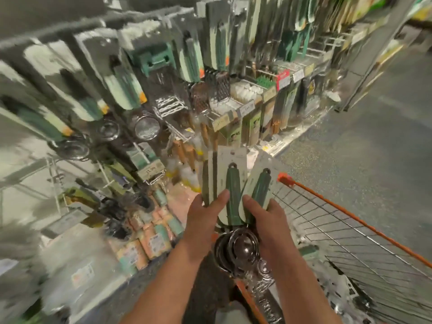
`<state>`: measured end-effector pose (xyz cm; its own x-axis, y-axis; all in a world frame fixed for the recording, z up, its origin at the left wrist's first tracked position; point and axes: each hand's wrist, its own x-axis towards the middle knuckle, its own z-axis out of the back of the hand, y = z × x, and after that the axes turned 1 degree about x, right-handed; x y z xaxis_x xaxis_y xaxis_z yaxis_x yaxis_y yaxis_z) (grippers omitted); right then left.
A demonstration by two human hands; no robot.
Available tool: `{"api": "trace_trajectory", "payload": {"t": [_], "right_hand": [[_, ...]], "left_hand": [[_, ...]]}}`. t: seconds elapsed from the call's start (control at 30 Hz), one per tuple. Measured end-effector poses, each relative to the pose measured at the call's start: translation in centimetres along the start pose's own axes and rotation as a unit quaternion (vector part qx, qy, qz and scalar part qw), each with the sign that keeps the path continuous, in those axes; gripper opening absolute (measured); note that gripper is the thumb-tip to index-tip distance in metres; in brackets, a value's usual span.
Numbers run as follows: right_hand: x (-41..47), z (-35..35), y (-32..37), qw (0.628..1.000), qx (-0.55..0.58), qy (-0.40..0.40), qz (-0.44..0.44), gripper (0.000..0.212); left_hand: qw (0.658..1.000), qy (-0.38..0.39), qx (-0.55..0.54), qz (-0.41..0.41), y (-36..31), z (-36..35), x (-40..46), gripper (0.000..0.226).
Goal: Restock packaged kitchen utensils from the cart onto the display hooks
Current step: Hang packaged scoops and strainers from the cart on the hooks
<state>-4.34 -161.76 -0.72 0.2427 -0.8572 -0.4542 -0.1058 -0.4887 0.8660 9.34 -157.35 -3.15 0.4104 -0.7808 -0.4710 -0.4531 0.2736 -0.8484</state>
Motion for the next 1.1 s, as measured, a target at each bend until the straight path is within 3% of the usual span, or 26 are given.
{"api": "trace_trajectory", "payload": {"t": [0.07,0.2,0.4,0.5,0.57,0.77,0.93,1.1], "right_hand": [[-0.7,-4.1,0.3,0.999,-0.026,0.032,0.016,0.018],[-3.6,-12.2,-0.2,0.991,-0.080,0.098,0.040,0.012],[-8.0,-22.3,-1.5,0.966,-0.139,0.197,0.090,0.014],[-9.7,-25.9,-1.8,0.947,-0.165,0.252,0.110,0.014],[-10.6,-27.9,-1.9,0.940,-0.171,0.279,0.100,0.012],[-11.3,-32.1,-2.6,0.929,-0.186,0.316,0.055,0.022],[-10.7,-33.5,-1.7,0.912,-0.207,0.347,0.078,0.023],[-9.3,-33.9,-0.8,0.911,-0.209,0.339,0.106,0.024]], "left_hand": [[0.999,-0.035,-0.024,-0.020,-1.9,3.5,-1.4,0.055],[0.987,-0.121,-0.071,-0.080,-5.6,10.4,-5.1,0.053],[0.972,-0.145,-0.065,-0.173,-8.6,19.2,-11.2,0.022],[0.965,-0.154,-0.066,-0.201,-9.3,22.9,-12.9,0.043],[0.956,-0.190,-0.081,-0.208,-10.0,24.9,-13.9,0.050],[0.926,-0.290,-0.128,-0.204,-11.3,28.4,-15.0,0.035],[0.915,-0.316,-0.149,-0.201,-12.2,29.3,-14.6,0.053],[0.908,-0.329,-0.153,-0.211,-12.9,28.9,-13.7,0.052]]}}
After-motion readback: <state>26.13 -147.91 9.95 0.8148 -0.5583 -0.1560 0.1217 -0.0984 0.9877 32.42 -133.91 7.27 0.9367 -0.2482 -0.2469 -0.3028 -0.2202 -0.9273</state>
